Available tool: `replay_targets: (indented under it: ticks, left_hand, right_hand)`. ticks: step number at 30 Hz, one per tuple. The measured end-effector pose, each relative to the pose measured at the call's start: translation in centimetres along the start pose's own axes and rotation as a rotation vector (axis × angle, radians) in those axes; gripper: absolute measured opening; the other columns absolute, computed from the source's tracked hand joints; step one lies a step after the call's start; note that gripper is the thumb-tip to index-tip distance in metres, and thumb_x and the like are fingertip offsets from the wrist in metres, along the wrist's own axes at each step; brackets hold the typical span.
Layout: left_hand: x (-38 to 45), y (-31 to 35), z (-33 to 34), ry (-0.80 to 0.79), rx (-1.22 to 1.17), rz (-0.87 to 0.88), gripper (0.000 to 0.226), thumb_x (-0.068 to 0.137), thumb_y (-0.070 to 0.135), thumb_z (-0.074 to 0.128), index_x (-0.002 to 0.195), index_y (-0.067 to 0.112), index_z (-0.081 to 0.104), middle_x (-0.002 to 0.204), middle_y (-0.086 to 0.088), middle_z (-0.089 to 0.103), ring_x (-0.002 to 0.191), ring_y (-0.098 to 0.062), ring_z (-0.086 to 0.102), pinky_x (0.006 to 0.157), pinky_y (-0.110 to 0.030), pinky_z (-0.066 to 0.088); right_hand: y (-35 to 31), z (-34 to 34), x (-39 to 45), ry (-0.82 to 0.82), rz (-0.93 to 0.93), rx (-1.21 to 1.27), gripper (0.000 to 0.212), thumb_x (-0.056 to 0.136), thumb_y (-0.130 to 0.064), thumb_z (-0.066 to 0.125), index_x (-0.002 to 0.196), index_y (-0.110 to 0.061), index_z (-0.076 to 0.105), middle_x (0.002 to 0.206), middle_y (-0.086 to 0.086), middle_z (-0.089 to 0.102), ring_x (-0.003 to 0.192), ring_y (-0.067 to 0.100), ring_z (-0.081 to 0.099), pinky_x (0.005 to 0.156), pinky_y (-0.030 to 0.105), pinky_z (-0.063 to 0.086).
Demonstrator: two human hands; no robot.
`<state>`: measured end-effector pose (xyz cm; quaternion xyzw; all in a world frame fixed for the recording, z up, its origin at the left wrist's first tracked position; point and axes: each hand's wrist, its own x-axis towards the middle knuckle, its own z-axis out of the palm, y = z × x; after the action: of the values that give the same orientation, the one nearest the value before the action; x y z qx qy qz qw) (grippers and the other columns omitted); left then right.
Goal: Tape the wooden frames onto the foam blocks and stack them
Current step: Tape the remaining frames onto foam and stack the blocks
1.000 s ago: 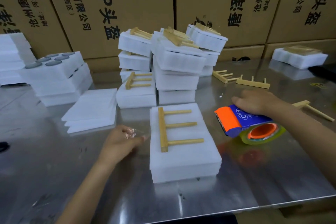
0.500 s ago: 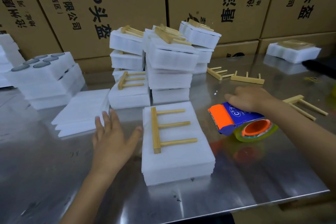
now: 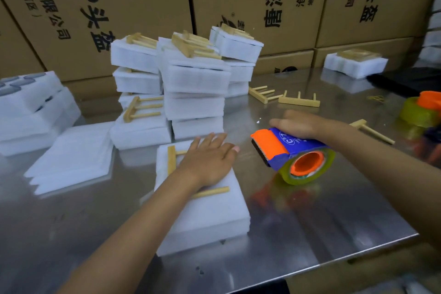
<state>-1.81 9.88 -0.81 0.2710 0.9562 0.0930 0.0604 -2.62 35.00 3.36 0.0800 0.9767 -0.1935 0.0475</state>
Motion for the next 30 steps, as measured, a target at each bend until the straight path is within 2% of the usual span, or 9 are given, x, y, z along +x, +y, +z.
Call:
replay_targets:
  ticks: [5,9,12,15,18,20,23,26,30]
  left_hand:
    - [-0.3,0.2,-0.1,-0.003,0.003,0.006,0.052,0.105,0.053,0.014,0.150,0.038,0.033,0.167,0.013,0.003,0.152,-0.008,-0.006,0.123,-0.041,-0.005]
    - [-0.3,0.1,-0.5,-0.038,0.027,0.014,0.049,0.105,0.052,0.021,0.150,0.038,0.033,0.167,0.011,0.001,0.153,-0.012,-0.007,0.122,-0.043,-0.002]
    - [0.3,1.2,-1.2,0.079,0.156,0.101,0.046,0.102,0.036,0.038,0.147,0.030,0.041,0.164,0.003,0.022,0.153,-0.018,0.007,0.122,-0.046,0.008]
    - [1.4,3.8,-1.6,0.184,0.104,0.164,0.035,0.093,0.027,0.047,0.124,0.024,0.064,0.131,-0.001,0.063,0.128,-0.023,0.051,0.109,-0.038,0.037]
    - [2.6,5.6,-1.2,0.056,-0.306,0.014,0.031,0.094,0.030,0.045,0.098,0.012,0.070,0.094,-0.004,0.072,0.090,-0.025,0.065,0.083,-0.037,0.055]
    - [3.2,5.7,-0.9,0.018,-0.504,-0.011,0.032,0.095,0.030,0.052,0.090,0.004,0.070,0.078,-0.002,0.067,0.071,-0.017,0.060,0.072,-0.031,0.050]
    - [3.1,5.2,-0.8,0.025,-0.683,0.031,0.020,0.091,0.029,0.068,0.077,0.015,0.068,0.065,0.008,0.058,0.061,-0.004,0.052,0.062,-0.020,0.043]
    - [3.0,4.8,-0.8,-0.021,-0.707,0.047,0.016,0.085,0.027,0.077,0.072,0.022,0.069,0.060,0.011,0.058,0.051,0.003,0.049,0.051,-0.011,0.038]
    - [3.0,4.8,-0.7,0.006,-0.710,0.040,0.015,0.084,0.023,0.077,0.071,0.022,0.070,0.059,0.009,0.059,0.052,0.000,0.048,0.054,-0.015,0.039]
  right_hand:
    - [4.4,-2.0,-0.6,0.032,0.082,-0.073,0.041,0.094,-0.062,0.041,0.088,-0.023,0.054,0.093,-0.002,0.054,0.084,0.016,0.053,0.074,0.034,0.038]
    - [5.0,-1.7,-0.7,0.082,0.051,-0.148,0.046,0.094,-0.061,0.038,0.077,-0.022,0.055,0.081,-0.002,0.056,0.076,0.013,0.053,0.061,0.032,0.033]
    - [4.2,-1.6,-0.7,0.098,0.035,-0.188,0.049,0.095,-0.061,0.036,0.078,-0.021,0.059,0.081,0.001,0.061,0.076,0.015,0.056,0.060,0.031,0.033]
    - [4.0,-1.4,-0.7,0.109,0.040,-0.211,0.049,0.094,-0.061,0.036,0.077,-0.021,0.058,0.078,0.000,0.060,0.074,0.015,0.056,0.058,0.030,0.031]
    - [3.9,-1.1,-0.7,0.139,0.020,-0.231,0.050,0.093,-0.061,0.036,0.074,-0.020,0.057,0.075,-0.001,0.059,0.072,0.014,0.054,0.057,0.030,0.029]
    - [3.8,-1.0,-0.9,0.168,0.007,-0.257,0.048,0.093,-0.060,0.036,0.071,-0.021,0.054,0.072,-0.003,0.055,0.070,0.011,0.051,0.056,0.029,0.028]
    - [3.2,-0.4,-1.2,0.215,-0.026,-0.322,0.045,0.092,-0.057,0.037,0.068,-0.022,0.050,0.068,-0.006,0.050,0.065,0.009,0.046,0.056,0.030,0.026]
    - [1.9,0.5,-1.5,0.230,-0.054,-0.406,0.044,0.093,-0.057,0.038,0.069,-0.022,0.048,0.067,-0.004,0.050,0.063,0.011,0.046,0.061,0.032,0.031]
    - [1.2,0.6,-2.2,0.266,-0.011,-0.428,0.040,0.095,-0.054,0.036,0.070,-0.024,0.043,0.069,-0.004,0.047,0.064,0.014,0.046,0.062,0.033,0.032]
